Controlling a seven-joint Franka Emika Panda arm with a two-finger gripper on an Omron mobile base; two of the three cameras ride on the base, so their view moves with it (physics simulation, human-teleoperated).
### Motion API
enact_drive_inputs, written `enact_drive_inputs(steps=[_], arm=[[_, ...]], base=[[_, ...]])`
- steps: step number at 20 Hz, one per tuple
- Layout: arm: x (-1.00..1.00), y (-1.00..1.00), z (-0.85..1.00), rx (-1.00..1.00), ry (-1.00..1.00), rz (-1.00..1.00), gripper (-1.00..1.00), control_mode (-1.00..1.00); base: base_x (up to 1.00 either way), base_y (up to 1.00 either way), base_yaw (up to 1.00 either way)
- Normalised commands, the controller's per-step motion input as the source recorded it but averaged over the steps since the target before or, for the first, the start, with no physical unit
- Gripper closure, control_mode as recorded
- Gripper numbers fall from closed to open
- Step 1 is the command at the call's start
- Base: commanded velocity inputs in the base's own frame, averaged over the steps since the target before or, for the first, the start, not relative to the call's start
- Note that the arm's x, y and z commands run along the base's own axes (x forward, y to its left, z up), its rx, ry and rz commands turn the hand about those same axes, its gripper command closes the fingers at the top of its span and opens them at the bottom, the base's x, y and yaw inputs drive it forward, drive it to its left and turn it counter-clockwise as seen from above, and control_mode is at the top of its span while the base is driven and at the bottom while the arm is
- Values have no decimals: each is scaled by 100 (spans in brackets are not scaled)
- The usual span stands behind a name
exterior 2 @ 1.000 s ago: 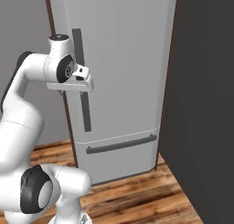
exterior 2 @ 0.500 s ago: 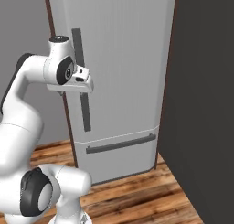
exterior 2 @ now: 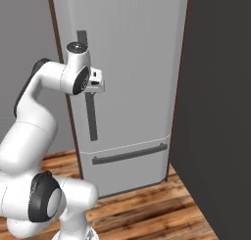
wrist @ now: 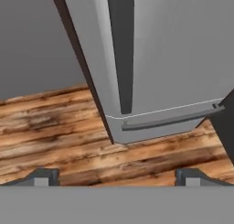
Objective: Retrieve the butter from the fridge and place it on a plate on the dining table. Then retrieve the butter knife by the fridge and place it near the plate.
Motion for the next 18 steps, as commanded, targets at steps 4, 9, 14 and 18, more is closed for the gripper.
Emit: enact_drive_inputs(steps=[4,9,14,18], arm=[[65,32,0,0,-15,5,-100,-100],[52,36,0,0,-12,5,-100,-100],[52,19,-3,0,-12,2,-100,-100],[71,0,-14,0,-9,1,-100,-100]], base=[[0,0,0],[0,0,0],[0,0,0],[0,0,0]])
